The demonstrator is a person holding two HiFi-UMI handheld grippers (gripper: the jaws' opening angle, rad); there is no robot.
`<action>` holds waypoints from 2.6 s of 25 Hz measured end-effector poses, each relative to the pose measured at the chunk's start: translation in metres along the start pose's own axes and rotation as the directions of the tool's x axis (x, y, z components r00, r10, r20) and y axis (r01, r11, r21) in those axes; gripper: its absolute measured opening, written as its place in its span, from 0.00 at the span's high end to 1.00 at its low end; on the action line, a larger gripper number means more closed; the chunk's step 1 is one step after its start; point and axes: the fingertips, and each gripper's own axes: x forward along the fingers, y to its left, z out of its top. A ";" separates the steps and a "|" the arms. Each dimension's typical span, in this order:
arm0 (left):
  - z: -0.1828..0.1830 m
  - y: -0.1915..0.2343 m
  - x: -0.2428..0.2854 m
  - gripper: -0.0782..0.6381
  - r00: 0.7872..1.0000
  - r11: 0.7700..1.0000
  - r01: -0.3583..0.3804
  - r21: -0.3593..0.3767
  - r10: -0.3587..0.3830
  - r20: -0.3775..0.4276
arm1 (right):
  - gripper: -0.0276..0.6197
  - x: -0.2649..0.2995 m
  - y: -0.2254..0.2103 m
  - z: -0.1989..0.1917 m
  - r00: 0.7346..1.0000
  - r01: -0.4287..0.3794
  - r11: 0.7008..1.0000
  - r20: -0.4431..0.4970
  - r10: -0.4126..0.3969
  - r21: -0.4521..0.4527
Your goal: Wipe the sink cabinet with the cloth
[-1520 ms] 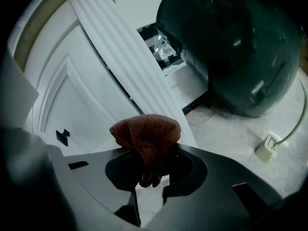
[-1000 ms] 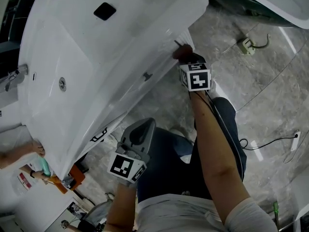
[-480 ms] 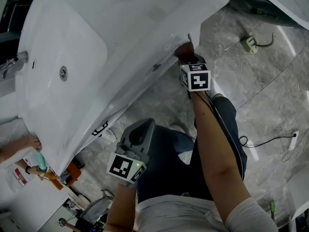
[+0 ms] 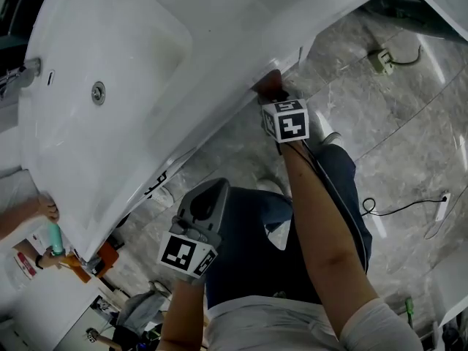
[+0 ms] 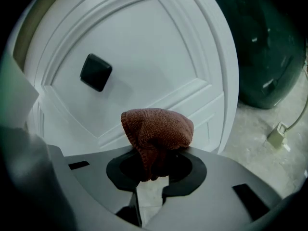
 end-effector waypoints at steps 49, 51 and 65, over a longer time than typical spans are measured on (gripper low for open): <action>0.038 -0.029 -0.076 0.87 0.989 0.991 0.133 0.012 -0.132 -0.062 | 0.82 -0.094 0.204 0.037 0.950 -0.313 0.940 -0.072 0.305 -0.139; 0.035 -0.033 -0.075 0.87 0.988 0.990 0.141 0.015 -0.140 -0.065 | 0.82 -0.095 0.203 0.039 0.947 -0.319 0.937 -0.079 0.311 -0.141; 0.050 -0.060 -0.050 0.87 1.000 0.998 -0.016 -0.059 0.016 -0.007 | 0.82 -0.114 0.144 0.078 0.907 -0.419 0.908 -0.025 0.420 0.019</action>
